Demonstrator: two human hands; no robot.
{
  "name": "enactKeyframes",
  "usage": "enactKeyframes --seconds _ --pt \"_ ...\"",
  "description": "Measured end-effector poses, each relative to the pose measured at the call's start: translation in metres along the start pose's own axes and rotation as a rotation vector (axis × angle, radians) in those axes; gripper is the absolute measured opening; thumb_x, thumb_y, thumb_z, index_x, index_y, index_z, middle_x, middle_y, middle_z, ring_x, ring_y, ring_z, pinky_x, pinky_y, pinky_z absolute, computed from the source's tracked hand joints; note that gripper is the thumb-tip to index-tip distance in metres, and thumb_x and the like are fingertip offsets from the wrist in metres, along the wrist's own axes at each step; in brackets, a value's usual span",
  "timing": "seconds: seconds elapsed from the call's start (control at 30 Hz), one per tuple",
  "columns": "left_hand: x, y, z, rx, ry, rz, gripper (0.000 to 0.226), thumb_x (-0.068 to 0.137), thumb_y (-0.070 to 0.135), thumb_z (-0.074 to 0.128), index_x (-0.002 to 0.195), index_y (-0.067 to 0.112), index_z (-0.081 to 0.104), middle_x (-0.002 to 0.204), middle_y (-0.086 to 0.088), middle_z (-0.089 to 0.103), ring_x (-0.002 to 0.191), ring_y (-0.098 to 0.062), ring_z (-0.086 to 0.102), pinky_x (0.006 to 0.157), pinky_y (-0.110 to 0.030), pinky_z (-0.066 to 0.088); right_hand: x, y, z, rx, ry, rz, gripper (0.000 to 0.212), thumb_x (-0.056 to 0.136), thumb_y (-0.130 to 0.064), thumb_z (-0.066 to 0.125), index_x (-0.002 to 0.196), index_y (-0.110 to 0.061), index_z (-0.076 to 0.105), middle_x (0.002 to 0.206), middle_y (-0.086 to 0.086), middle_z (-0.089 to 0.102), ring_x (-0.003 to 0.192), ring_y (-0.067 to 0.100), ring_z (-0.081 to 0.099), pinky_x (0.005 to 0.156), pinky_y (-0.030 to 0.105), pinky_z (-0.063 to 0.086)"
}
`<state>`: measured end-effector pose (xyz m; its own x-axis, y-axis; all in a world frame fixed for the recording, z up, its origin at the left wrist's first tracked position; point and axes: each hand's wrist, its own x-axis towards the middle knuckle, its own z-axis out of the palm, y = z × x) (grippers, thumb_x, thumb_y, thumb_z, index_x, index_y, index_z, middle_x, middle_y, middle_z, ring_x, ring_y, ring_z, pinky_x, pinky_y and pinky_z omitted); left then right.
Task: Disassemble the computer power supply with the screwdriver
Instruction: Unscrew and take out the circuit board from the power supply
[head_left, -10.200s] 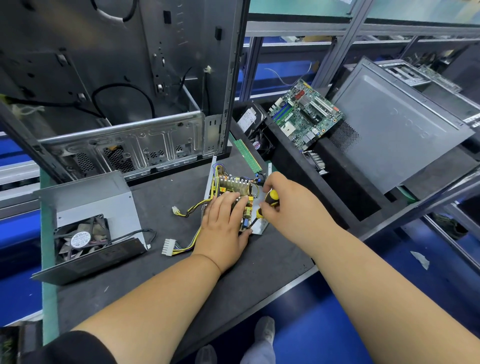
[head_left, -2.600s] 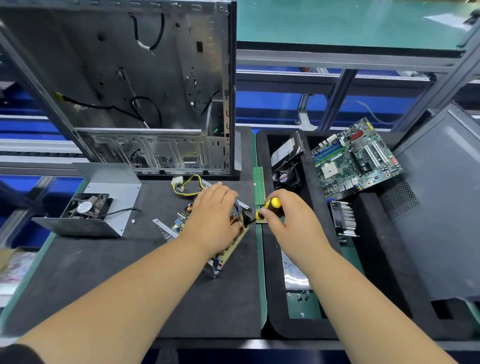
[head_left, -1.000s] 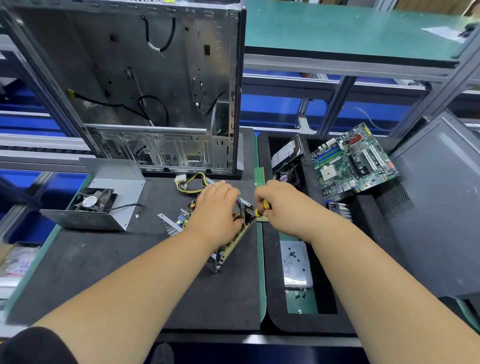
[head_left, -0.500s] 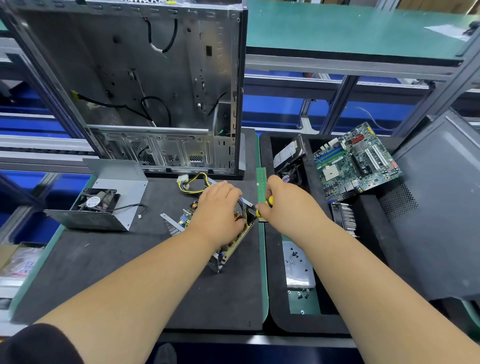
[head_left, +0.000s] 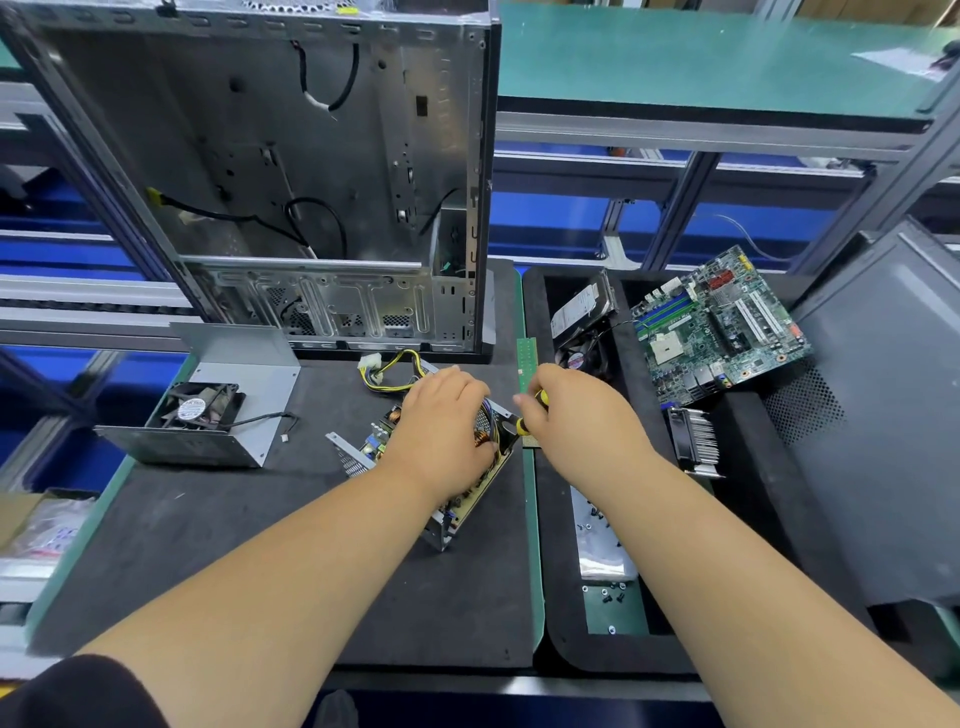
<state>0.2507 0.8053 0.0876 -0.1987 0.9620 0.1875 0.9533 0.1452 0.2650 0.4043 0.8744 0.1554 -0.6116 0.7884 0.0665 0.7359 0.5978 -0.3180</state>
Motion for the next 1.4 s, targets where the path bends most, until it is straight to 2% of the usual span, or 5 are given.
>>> enactKeyframes --seconds 0.27,0.5,0.9,1.13,1.4 --pt "0.001 0.000 0.000 0.013 -0.007 0.006 0.059 0.079 0.046 0.069 0.131 0.022 0.050 0.130 0.005 0.050 0.139 -0.020 0.033 0.117 -0.034 0.017 -0.003 0.001 -0.001 0.128 0.016 -0.031 0.015 0.091 -0.024 0.057 0.099 -0.012 0.058 0.103 0.006 0.057 0.095 0.026 0.052 0.073 0.034 0.038" --pt "0.001 0.000 0.000 0.013 0.007 0.014 0.057 0.077 0.046 0.071 0.125 0.022 0.053 0.126 0.005 0.052 0.133 -0.021 0.038 0.114 -0.036 0.024 -0.005 0.004 0.000 0.033 0.008 -0.042 0.042 0.096 -0.056 0.047 0.088 -0.015 0.053 0.079 0.001 0.057 0.075 0.023 0.054 0.060 0.035 0.042" --pt "0.001 0.000 -0.001 0.015 0.001 0.002 0.061 0.078 0.046 0.070 0.131 0.020 0.051 0.131 0.004 0.050 0.136 -0.020 0.034 0.116 -0.033 0.017 -0.004 0.005 -0.001 0.204 -0.010 -0.124 0.011 0.086 -0.017 0.059 0.095 -0.019 0.052 0.090 -0.002 0.056 0.085 0.021 0.050 0.065 0.032 0.034" --pt "0.000 0.001 -0.002 0.003 0.004 0.000 0.059 0.079 0.045 0.069 0.130 0.021 0.051 0.131 0.004 0.050 0.138 -0.021 0.034 0.117 -0.035 0.018 -0.005 0.008 0.000 0.038 0.028 -0.101 0.037 0.095 -0.054 0.049 0.088 -0.018 0.054 0.080 -0.001 0.059 0.077 0.022 0.055 0.064 0.038 0.048" --pt "0.000 0.002 -0.001 0.022 0.002 -0.001 0.061 0.079 0.046 0.069 0.132 0.021 0.050 0.134 0.004 0.049 0.140 -0.021 0.031 0.117 -0.033 0.015 -0.006 0.012 0.003 0.186 0.035 -0.077 0.010 0.089 -0.023 0.059 0.098 -0.021 0.053 0.090 -0.002 0.054 0.083 0.020 0.051 0.064 0.031 0.032"
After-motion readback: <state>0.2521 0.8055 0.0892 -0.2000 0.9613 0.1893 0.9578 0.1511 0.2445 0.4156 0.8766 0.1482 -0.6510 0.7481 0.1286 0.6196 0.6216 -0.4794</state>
